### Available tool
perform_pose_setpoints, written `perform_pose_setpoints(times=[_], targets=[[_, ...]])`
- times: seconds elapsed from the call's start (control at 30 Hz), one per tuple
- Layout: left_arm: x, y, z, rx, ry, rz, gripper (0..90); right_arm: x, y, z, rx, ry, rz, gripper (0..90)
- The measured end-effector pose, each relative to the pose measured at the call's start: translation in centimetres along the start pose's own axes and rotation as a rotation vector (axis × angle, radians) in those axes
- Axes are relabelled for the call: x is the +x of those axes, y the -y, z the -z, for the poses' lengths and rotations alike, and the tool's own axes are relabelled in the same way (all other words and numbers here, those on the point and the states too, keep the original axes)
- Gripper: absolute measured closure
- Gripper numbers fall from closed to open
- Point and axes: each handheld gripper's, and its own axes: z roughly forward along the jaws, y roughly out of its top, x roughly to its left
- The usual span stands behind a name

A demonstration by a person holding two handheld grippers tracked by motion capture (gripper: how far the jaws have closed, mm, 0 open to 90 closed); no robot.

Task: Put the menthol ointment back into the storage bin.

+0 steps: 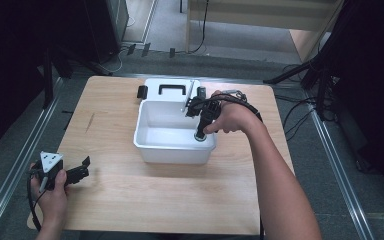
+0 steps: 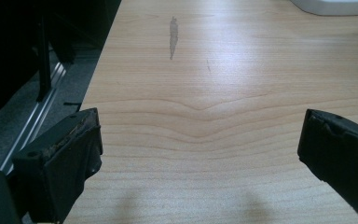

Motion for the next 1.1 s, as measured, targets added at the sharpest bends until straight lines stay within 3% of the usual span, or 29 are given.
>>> perform_pose_setpoints(times=[0.4, 0.6, 1.1], targets=[[0.0, 0.0, 0.0, -0.001, 0.001, 0.002, 0.5, 0.1, 0.2, -1.6, -0.011, -0.001, 0.021, 51.5], [0.0, 0.0, 0.0, 0.002, 0.001, -0.002, 0.5, 0.4, 0.1, -2.4, -0.014, 0.003, 0.068, 51.5], [0.0, 0.0, 0.0, 0.003, 0.0, -0.001, 0.5, 0.8, -0.2, -4.2, 0.013, 0.008, 0.09, 51.5]])
